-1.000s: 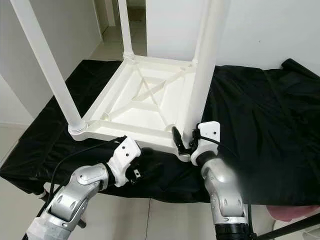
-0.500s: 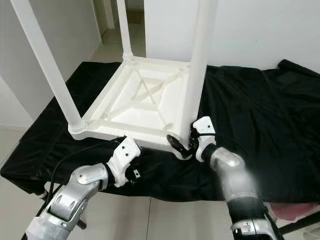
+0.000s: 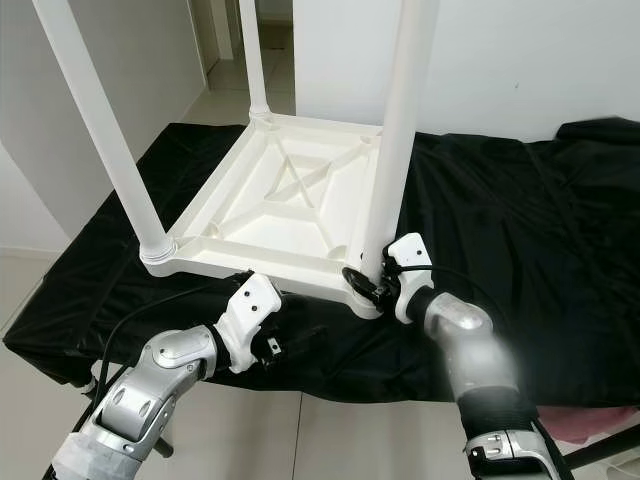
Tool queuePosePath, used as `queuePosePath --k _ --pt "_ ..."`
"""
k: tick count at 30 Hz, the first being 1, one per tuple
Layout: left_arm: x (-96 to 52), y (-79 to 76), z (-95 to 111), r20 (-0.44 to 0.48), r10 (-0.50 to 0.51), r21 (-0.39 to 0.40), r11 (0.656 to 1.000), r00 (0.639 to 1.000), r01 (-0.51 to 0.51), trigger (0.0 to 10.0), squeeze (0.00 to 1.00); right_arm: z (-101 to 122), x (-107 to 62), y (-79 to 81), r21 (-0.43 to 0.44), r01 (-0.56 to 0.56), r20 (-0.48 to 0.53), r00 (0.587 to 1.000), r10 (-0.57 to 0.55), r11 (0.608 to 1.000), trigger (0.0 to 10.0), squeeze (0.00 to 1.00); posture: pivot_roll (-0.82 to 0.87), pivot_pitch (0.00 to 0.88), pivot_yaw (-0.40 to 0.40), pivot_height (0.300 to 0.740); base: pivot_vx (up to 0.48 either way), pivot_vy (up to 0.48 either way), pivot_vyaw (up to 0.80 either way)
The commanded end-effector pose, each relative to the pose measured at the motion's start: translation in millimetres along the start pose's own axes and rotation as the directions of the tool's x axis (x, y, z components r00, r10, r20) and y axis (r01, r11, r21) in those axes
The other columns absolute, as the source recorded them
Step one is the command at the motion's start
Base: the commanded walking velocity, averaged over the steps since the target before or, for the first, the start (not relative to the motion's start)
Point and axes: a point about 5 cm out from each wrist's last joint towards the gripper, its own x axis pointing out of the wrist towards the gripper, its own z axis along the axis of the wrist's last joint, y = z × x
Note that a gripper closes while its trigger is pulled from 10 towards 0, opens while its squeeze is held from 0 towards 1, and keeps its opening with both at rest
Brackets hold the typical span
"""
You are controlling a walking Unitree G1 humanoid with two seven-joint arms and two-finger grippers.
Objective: Building children table
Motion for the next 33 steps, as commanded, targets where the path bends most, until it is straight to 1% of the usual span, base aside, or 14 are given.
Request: queuePosePath --k 1,4,6,9,10,17,19,22,24,25,27,28,31,33 --pt "-0.1 -0.6 -2.5 -0.007 0.029 0.000 1.000 1.000 -0.029 10.0 0.00 -6.7 -1.5 1.8 0.023 0.029 -0.007 1.000 -0.029 0.999 10.0 0.00 0.00 0.000 0.020 0.740 0.000 0.000 0.00" --pt "-0.6 -0.5 -3.5 -0.010 0.030 0.001 1.000 1.000 -0.030 10.0 0.00 -6.6 -1.5 1.0 0.022 0.059 -0.001 0.998 -0.059 0.998 10.0 0.00 -0.01 0.000 0.018 0.740 0.000 0.000 0.00" --pt "-2.7 1.5 -4.6 -0.015 0.034 0.004 0.999 0.999 -0.034 10.0 0.00 -5.0 0.3 0.7 0.029 0.145 0.008 0.989 -0.145 0.989 10.0 0.00 -0.01 0.000 0.020 0.740 0.000 0.000 0.00" --pt "-3.7 2.3 -5.0 -0.017 0.036 0.005 0.999 0.999 -0.036 10.0 0.00 -4.8 0.9 1.5 0.031 0.186 0.009 0.983 -0.186 0.982 10.0 0.00 -0.01 0.000 0.020 0.740 0.000 0.000 0.00" --pt "-4.1 3.0 -5.4 -0.019 0.039 0.005 0.999 0.999 -0.039 10.0 0.00 -5.7 1.9 3.2 0.032 0.237 0.003 0.971 -0.237 0.971 10.0 0.00 -0.01 0.000 0.020 0.740 0.000 0.000 0.00" --pt "-2.9 0.8 -5.2 -0.017 0.034 0.002 0.999 0.999 -0.034 10.0 0.00 -7.5 4.2 13.8 0.047 0.337 -0.022 0.942 -0.336 0.940 10.0 0.00 -0.01 0.011 0.024 0.740 0.000 0.000 0.00" --pt "-2.7 0.1 -5.3 -0.016 0.033 -0.002 0.999 0.999 -0.033 10.0 0.00 -9.3 5.6 23.8 0.095 0.442 -0.054 0.897 -0.439 0.892 10.0 0.00 -0.01 0.008 0.028 0.740 0.000 0.000 0.00" --pt "-2.6 -0.1 -5.4 -0.016 0.032 -0.003 0.999 0.999 -0.032 10.0 0.00 -10.4 5.7 27.1 0.113 0.479 -0.071 0.878 -0.474 0.871 10.0 0.00 -0.01 0.008 0.028 0.740 0.000 0.000 0.00" --pt "-2.5 -0.8 -5.5 -0.017 0.028 -0.002 1.000 0.999 -0.028 10.0 0.00 -11.9 5.0 34.8 0.171 0.583 -0.100 0.812 -0.575 0.794 10.0 0.00 -0.01 0.010 0.028 0.740 0.000 0.000 0.00" --pt "-2.5 -0.8 -5.5 -0.017 0.028 -0.002 1.000 0.999 -0.028 10.0 0.00 -11.9 5.0 34.8 0.171 0.583 -0.100 0.812 -0.575 0.794 10.0 0.00 -0.01 0.010 0.028 0.740 0.000 0.000 0.00" --pt "-2.7 -0.7 -5.4 -0.018 0.027 0.000 1.000 0.999 -0.027 10.0 0.00 -12.1 4.9 44.7 0.197 0.661 -0.118 0.749 -0.652 0.724 10.0 0.00 -0.01 0.007 0.031 0.740 0.000 0.000 0.00" --pt "-2.7 -0.7 -5.4 -0.018 0.027 0.000 1.000 0.999 -0.027 10.0 0.00 -12.1 4.9 44.7 0.197 0.661 -0.118 0.749 -0.652 0.724 10.0 0.00 -0.01 0.007 0.031 0.740 0.000 0.000 0.00" --pt "-3.0 -0.2 -5.3 -0.018 0.027 0.004 1.000 0.999 -0.027 10.0 0.00 -11.6 10.7 66.7 0.235 0.711 -0.138 0.700 -0.701 0.663 10.0 0.00 -0.01 0.002 0.026 0.740 0.000 0.000 0.00" --pt "-3.0 -0.3 -5.4 -0.018 0.027 0.004 1.000 0.999 -0.027 10.0 0.00 -10.7 13.8 71.6 0.242 0.696 -0.137 0.714 -0.687 0.675 10.0 0.00 -0.01 0.002 0.026 0.740 0.000 0.000 0.00"
